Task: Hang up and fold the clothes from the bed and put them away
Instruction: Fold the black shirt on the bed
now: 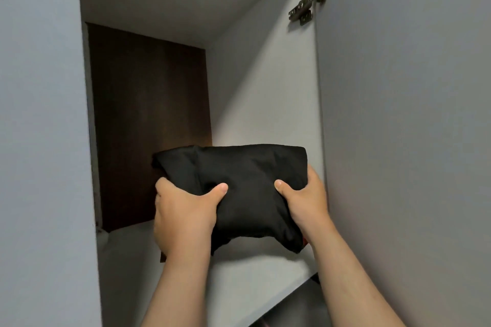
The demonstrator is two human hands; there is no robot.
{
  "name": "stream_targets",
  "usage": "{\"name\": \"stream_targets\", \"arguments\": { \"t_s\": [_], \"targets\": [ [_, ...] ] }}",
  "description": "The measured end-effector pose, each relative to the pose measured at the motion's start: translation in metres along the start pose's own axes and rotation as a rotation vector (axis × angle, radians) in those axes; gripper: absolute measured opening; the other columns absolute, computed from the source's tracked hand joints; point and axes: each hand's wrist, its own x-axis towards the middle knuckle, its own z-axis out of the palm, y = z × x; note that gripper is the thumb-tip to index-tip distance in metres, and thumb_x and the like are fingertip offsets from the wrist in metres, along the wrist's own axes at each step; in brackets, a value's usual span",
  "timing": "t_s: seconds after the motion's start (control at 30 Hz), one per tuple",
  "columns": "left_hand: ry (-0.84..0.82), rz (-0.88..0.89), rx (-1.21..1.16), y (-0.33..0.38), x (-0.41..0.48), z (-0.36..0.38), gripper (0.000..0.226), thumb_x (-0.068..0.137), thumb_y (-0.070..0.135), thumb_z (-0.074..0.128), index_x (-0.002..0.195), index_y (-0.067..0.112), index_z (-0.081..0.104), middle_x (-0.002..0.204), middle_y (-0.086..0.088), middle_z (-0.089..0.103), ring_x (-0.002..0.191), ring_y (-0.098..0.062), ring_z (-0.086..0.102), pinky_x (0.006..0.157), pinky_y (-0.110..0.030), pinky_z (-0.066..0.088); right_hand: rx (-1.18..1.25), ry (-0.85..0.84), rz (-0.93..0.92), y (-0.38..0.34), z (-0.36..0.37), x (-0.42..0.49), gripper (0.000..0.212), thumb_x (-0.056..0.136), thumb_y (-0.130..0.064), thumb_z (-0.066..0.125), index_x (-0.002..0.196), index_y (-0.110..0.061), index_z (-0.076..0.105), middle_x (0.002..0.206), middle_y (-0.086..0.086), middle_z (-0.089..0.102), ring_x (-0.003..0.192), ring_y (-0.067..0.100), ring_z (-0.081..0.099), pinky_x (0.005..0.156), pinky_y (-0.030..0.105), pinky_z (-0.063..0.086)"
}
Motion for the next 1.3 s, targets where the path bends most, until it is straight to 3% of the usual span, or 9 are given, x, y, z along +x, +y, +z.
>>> {"name": "stream_targets", "arguments": {
  "t_s": [0.1, 0.23, 0.33, 0.53, 0.73, 0.97, 1.07, 1.17, 1.3],
  "targets": [
    [0.079, 0.078, 0.035, 0.020, 0.020, 0.027, 0.080, 0.057, 0.059, 0.085, 0.111, 0.019, 0.043, 0.123, -0.007, 0.061, 0.111, -0.037, 0.059, 0.079, -0.043, 0.046, 0.053, 0.034, 0.023, 0.007, 0.014, 0.017, 0.041, 0.080, -0.015, 0.075, 0.111, -0.038, 0.061, 0.100, -0.022, 0.070, 0.092, -0.005, 0.066, 0.074, 0.016, 0.050],
    [0.061, 0.010, -0.105, 0.018, 0.036, 0.066, 0.086, 0.064, 0.063, 0.080, 0.131, 0.021, 0.043, 0.136, -0.003, 0.055, 0.125, -0.032, 0.052, 0.102, -0.051, 0.044, 0.052, 0.042, 0.045, 0.015, 0.033, 0.034, 0.046, 0.082, -0.017, 0.075, 0.117, -0.039, 0.055, 0.106, -0.026, 0.065, 0.095, -0.009, 0.062, 0.082, 0.020, 0.049],
    [0.043, -0.070, -0.113, 0.000, 0.057, 0.076, 0.089, 0.059, 0.072, 0.075, 0.127, 0.023, 0.046, 0.134, -0.004, 0.057, 0.123, -0.035, 0.054, 0.101, -0.054, 0.044, 0.060, 0.001, 0.077, 0.026, 0.043, 0.045, 0.045, 0.082, -0.018, 0.075, 0.120, -0.035, 0.058, 0.108, -0.021, 0.068, 0.098, 0.000, 0.065, 0.087, 0.027, 0.054],
    [0.131, -0.192, -0.087, -0.034, 0.071, 0.082, 0.089, 0.062, 0.071, 0.075, 0.127, 0.018, 0.047, 0.128, -0.010, 0.060, 0.115, -0.038, 0.058, 0.093, -0.050, 0.046, 0.105, -0.135, 0.156, 0.048, 0.062, 0.057, 0.039, 0.081, -0.013, 0.077, 0.112, -0.032, 0.064, 0.098, -0.019, 0.073, 0.087, -0.003, 0.069, 0.084, 0.029, 0.059],
    [0.257, -0.320, 0.051, -0.094, 0.055, 0.069, 0.093, 0.072, 0.070, 0.067, 0.143, 0.014, 0.042, 0.143, -0.018, 0.047, 0.131, -0.039, 0.044, 0.108, -0.054, 0.034, 0.189, -0.263, 0.367, 0.080, 0.074, 0.028, 0.040, 0.080, -0.014, 0.079, 0.113, -0.031, 0.064, 0.101, -0.011, 0.075, 0.094, 0.013, 0.073, 0.085, 0.039, 0.061],
    [0.321, -0.369, -0.260, -0.093, 0.035, 0.056, 0.092, 0.081, 0.062, 0.064, 0.153, 0.017, 0.030, 0.161, -0.016, 0.022, 0.149, -0.032, 0.018, 0.121, -0.047, 0.018, 0.334, -0.376, 0.758, 0.058, 0.100, 0.003, 0.041, 0.074, -0.017, 0.073, 0.114, -0.010, 0.069, 0.104, 0.013, 0.076, 0.101, 0.034, 0.071, 0.099, 0.050, 0.053],
    [0.306, -0.385, -0.415, -0.086, 0.020, 0.053, 0.100, 0.070, 0.068, 0.067, 0.152, 0.021, 0.033, 0.157, -0.010, 0.034, 0.145, -0.029, 0.030, 0.118, -0.048, 0.027, 0.394, -0.458, 0.906, 0.050, 0.105, -0.015, 0.031, 0.087, -0.012, 0.063, 0.116, -0.004, 0.067, 0.107, 0.021, 0.074, 0.106, 0.041, 0.069, 0.100, 0.056, 0.051],
    [0.241, -0.371, -0.527, -0.073, 0.007, 0.033, 0.113, 0.049, 0.077, 0.065, 0.148, 0.029, 0.037, 0.150, -0.001, 0.044, 0.137, -0.026, 0.043, 0.112, -0.049, 0.038, 0.399, -0.556, 0.929, 0.039, 0.105, -0.030, 0.022, 0.093, -0.013, 0.062, 0.113, -0.004, 0.066, 0.100, 0.020, 0.075, 0.092, 0.036, 0.074, 0.086, 0.051, 0.059],
    [0.080, -0.223, -0.376, -0.067, -0.024, -0.001, 0.107, 0.045, 0.067, 0.070, 0.143, 0.037, 0.039, 0.140, 0.005, 0.051, 0.127, -0.022, 0.052, 0.105, -0.047, 0.047, 0.274, -0.728, 0.908, 0.026, 0.089, -0.051, 0.034, 0.089, -0.036, 0.072, 0.112, -0.012, 0.067, 0.095, 0.015, 0.077, 0.083, 0.031, 0.076, 0.076, 0.048, 0.062]
  ]
}}
